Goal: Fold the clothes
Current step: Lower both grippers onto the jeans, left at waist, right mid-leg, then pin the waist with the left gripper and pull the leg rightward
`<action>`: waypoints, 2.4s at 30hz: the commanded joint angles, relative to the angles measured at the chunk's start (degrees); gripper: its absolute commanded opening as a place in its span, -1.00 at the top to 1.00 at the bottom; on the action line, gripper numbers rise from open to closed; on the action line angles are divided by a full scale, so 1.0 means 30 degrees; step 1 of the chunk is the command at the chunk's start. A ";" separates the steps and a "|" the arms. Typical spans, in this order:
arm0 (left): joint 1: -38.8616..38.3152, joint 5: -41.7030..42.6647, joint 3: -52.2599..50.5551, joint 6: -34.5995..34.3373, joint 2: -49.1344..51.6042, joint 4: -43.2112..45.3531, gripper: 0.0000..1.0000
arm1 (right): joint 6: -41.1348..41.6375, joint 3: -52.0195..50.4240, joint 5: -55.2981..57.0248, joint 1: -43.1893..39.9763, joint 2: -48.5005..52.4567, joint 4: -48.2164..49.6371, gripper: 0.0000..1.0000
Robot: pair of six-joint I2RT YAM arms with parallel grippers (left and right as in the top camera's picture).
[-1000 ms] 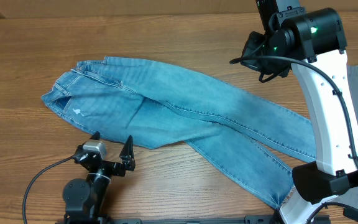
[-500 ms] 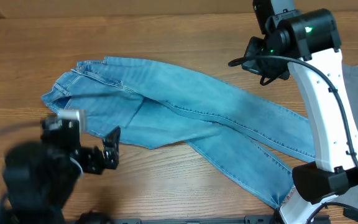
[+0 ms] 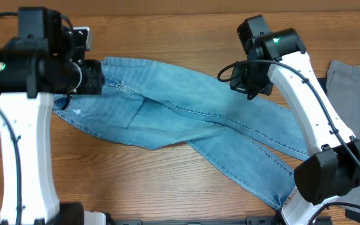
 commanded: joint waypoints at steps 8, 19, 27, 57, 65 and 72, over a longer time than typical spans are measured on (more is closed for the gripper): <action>-0.0036 -0.0197 0.0335 -0.1865 0.6047 -0.0517 0.92 | -0.0007 -0.6266 -0.1027 -0.0022 -0.0080 0.6477 0.92; -0.0036 -0.0568 0.0204 -0.2237 0.9369 -0.0532 0.92 | 0.0554 -0.8415 -0.1020 -0.0022 0.0073 0.9814 0.92; -0.0036 -0.0845 0.0204 -0.2659 0.9471 0.0240 0.92 | 0.0554 -0.8408 -0.1020 -0.0022 0.1392 1.0812 0.92; -0.0168 -0.0568 0.0204 -0.2703 0.9471 0.0532 0.92 | 0.1384 -0.5989 -0.0787 -0.0291 0.8408 2.1238 0.92; -0.0160 -0.0641 0.0204 -0.2703 0.9471 0.0525 0.92 | 0.1545 -0.5982 -0.0357 -0.0291 0.8408 2.6782 0.92; -0.0124 -0.1158 0.0204 -0.2703 0.9471 0.0495 0.92 | 0.0328 -0.5967 -0.0087 -0.0415 0.8211 2.9062 0.92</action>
